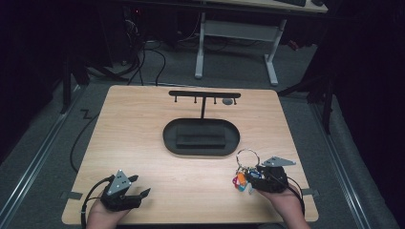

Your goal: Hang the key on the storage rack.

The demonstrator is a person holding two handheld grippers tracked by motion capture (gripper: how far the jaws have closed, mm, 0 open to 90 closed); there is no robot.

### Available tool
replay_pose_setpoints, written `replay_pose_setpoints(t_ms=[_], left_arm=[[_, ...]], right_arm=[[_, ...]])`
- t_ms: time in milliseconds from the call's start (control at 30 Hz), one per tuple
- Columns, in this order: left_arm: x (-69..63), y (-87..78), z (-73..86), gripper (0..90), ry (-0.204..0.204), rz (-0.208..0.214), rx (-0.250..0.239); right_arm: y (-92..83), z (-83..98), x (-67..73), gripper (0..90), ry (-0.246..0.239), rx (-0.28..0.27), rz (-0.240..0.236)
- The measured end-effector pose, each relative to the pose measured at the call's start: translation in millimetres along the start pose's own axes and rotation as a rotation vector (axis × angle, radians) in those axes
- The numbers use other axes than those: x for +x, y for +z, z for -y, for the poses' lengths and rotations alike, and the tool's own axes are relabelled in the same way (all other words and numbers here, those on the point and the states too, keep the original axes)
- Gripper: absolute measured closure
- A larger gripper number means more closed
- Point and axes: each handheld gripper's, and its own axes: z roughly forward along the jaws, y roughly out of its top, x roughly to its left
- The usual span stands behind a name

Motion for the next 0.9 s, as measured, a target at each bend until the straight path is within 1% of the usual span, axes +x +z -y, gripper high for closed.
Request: replay_pose_setpoints(t_ms=[67, 100, 133, 200, 267, 367, 400, 500, 533, 567, 600, 667, 767, 833, 900], left_arm=[[0.5, 0.2, -1.1, 32.6, -0.002, -0.002, -0.015], [0.5, 1.2, -1.5, 32.6, 0.007, -0.005, -0.02], [0.3, 1.6, -1.3, 32.3, 0.004, -0.003, -0.021], [-0.3, 2.7, -0.1, 31.7, 0.003, 0.001, -0.013], [-1.0, 2.6, 1.4, 31.5, 0.012, -0.008, 0.0], [-0.4, 0.7, 3.4, 31.1, 0.001, -0.007, 0.001], [0.0, -0.2, 3.7, 31.1, -0.001, -0.01, -0.005], [0.7, -2.3, 3.2, 31.1, 0.01, -0.016, -0.011], [1.2, -3.0, 2.8, 31.0, 0.007, -0.01, -0.008], [1.7, -3.9, 2.4, 30.8, -0.009, 0.006, -0.015], [1.5, -4.7, 2.1, 30.7, -0.016, 0.013, -0.022], [-0.2, -6.1, 1.4, 30.6, -0.006, 0.009, -0.025], [-4.8, -8.6, 0.6, 30.7, 0.019, -0.004, -0.031], [-6.9, -9.3, -0.5, 30.9, 0.023, 0.003, -0.031], [-9.6, -9.4, -1.3, 30.9, 0.029, 0.011, -0.029]], right_arm=[[0.6, -6.3, -0.7, 41.5, -0.006, 0.027, -0.007], [1.0, -8.8, -0.7, 41.2, -0.001, 0.036, -0.009], [1.7, -15.0, -1.1, 41.0, -0.002, 0.059, -0.014], [2.9, -21.8, -0.8, 41.0, -0.011, 0.079, -0.02], [4.8, -27.5, 0.4, 40.9, -0.026, 0.109, -0.02], [9.4, -35.3, 2.4, 40.9, -0.055, 0.155, -0.005], [10.5, -37.1, 2.9, 40.9, -0.06, 0.168, -0.004], [15.5, -45.6, 7.5, 39.6, -0.082, 0.225, 0.009], [16.8, -48.7, 9.1, 39.3, -0.085, 0.24, 0.01], [17.6, -51.1, 10.6, 38.8, -0.087, 0.253, 0.01], [18.8, -54.8, 12.7, 38.6, -0.1, 0.269, 0.007], [20.2, -59.5, 15.1, 38.3, -0.113, 0.282, 0.004], [22.6, -64.2, 17.0, 38.2, -0.111, 0.3, 0.005], [25.9, -65.3, 17.0, 38.2, -0.109, 0.323, -0.004], [29.1, -65.9, 16.8, 38.2, -0.111, 0.351, 0.003]])
